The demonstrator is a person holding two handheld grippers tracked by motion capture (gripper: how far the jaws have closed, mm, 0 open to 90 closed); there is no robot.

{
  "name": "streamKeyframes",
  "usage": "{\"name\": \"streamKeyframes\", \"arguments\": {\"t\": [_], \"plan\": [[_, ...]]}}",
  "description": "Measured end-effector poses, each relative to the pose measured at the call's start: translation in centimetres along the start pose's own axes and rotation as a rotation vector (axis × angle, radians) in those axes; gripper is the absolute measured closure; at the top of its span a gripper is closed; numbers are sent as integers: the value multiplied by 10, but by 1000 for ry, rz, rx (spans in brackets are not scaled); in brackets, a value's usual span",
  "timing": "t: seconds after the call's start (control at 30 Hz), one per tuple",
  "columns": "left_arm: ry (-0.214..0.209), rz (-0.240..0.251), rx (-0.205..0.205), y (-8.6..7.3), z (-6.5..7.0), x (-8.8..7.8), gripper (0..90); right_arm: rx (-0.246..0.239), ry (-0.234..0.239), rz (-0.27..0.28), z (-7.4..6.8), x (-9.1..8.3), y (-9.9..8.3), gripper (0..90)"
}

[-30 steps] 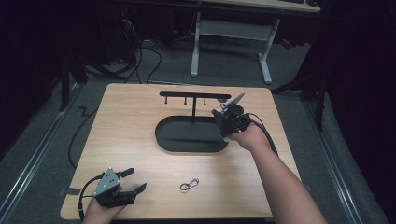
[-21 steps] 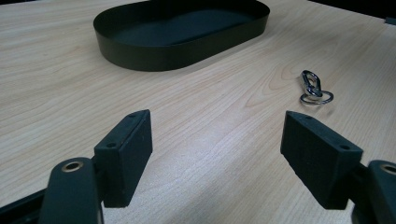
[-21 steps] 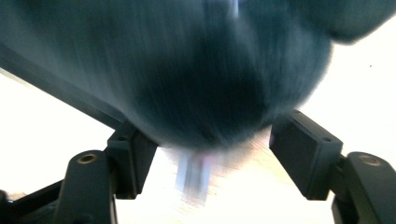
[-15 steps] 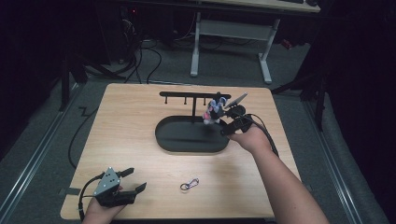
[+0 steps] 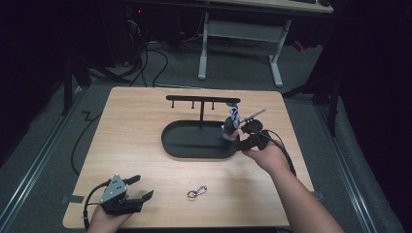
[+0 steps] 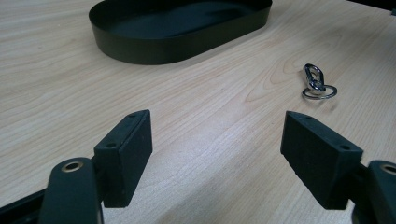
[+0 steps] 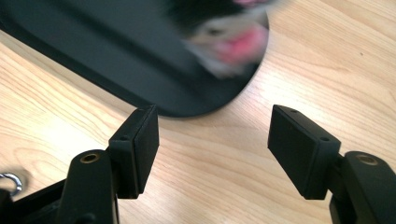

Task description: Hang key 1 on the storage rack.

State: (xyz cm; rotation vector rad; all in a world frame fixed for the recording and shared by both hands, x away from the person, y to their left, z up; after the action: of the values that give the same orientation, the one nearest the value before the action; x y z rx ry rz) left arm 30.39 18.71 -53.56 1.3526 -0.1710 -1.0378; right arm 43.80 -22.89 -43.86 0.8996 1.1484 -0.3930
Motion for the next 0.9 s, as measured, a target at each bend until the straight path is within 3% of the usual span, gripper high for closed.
{"name": "streamKeyframes", "arguments": {"t": [0.07, 0.13, 0.2, 0.37, 0.47, 0.6, 0.7, 0.9], "plan": [[2, -8, -2, 0, 0, 0, 250, 9, 0, 24, 0, 0, -7, 361], [14, -11, -2, -1, 1, 1, 250, -20, -28, 40, 0, -2, -13, 373], [23, -15, 1, -1, 1, 1, 251, 10, -2, 59, 0, -2, -21, 403], [34, -27, 18, -1, 4, 1, 251, -9, 2, 96, -4, 0, -43, 410], [28, -33, 15, -1, 4, 2, 251, 6, -5, 131, -6, 2, -58, 400], [12, -70, 18, -3, 6, 4, 251, 12, -32, 200, -11, 6, -83, 398], [2, -89, 27, -3, 10, 6, 256, 46, -26, 282, -18, 9, -105, 398], [-23, -125, 7, -4, 20, 13, 265, 109, -28, 416, -31, 16, -142, 412]]}}
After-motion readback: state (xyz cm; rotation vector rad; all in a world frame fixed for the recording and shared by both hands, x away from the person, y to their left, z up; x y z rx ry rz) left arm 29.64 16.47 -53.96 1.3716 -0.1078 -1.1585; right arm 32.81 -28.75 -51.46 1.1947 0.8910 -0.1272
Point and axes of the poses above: each handheld gripper's, and its own axes: x roughly forward along the jaws, y roughly out of its top, z roughly to its right, the point moved 2 cm from there along x, roughly forward along the jaws, and after that the axes turned 14 degrees about -x, right-handed, at the moved point
